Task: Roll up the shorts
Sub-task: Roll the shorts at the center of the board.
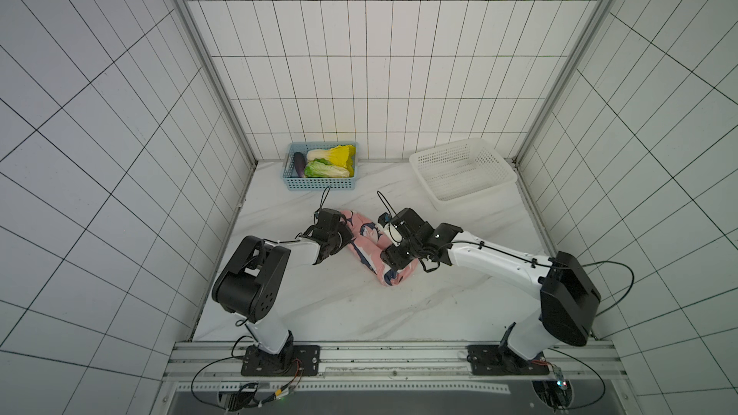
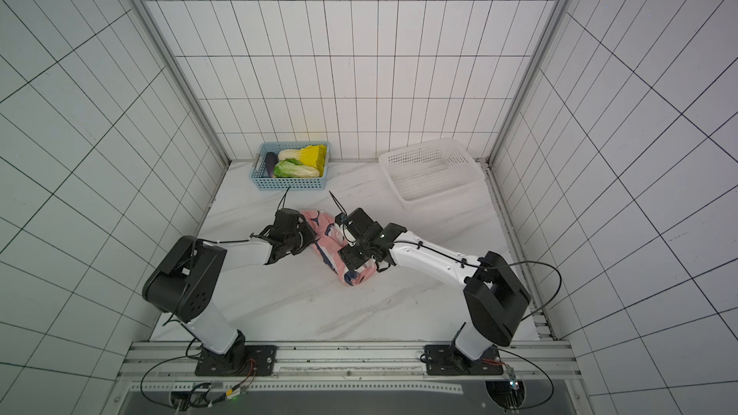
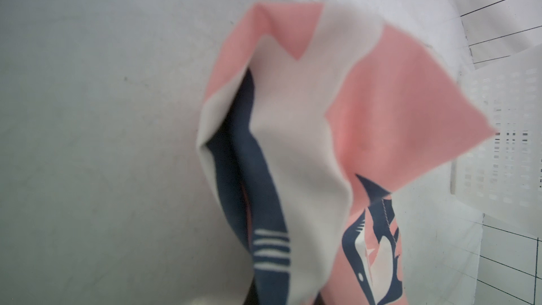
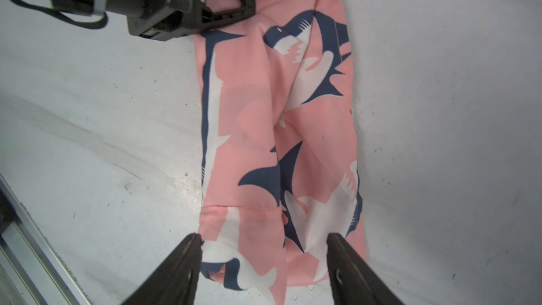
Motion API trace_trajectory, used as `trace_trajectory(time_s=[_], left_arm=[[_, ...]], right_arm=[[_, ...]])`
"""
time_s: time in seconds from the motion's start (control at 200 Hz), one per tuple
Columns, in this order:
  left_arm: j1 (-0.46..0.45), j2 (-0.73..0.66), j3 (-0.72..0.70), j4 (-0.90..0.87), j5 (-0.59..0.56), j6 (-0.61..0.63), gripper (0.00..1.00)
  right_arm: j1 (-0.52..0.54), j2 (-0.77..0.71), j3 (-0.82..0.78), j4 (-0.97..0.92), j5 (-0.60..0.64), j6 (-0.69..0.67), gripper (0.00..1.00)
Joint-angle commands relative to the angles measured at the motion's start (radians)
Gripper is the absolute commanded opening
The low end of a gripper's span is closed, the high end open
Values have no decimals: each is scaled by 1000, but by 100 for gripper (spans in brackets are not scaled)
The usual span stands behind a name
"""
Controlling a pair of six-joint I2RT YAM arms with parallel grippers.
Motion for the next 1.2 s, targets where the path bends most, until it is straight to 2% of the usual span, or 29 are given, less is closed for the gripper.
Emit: trace_trajectory(time_s=[0.0,0.105,0.29,0.355,0.425,0.54,0.655,0.945,1.055,1.195], left_arm=[[0,54,22,68,23,-16,76],[3,96,42,67,32,-35,66],[36,174,57,95,87,-93,22],[47,172,42,110,87,-100,11],[53,151,39,82,77,-92,0],[53,95,48,-14,33,-68,0],[52,53,51,-80,-8,-41,0],[53,45,67,-136,-22,-20,0],[52,36,66,-147,-28,-22,0],[43,10,70,-187,-45,-12,0]], right_arm=[[-5,51,-41,-43,-13,0,5],[-10,53,-47,-37,-15,1,5],[-15,45,-48,-56,2,-3,7],[-19,34,-57,-68,19,-8,9],[-22,13,-73,-89,49,-18,19],[-22,-34,-101,-160,119,-54,35],[-21,-97,-152,-212,184,-91,41],[6,-254,-270,-331,361,-175,44],[51,-266,-253,-411,457,-230,44],[78,-284,-209,-467,502,-247,44]])
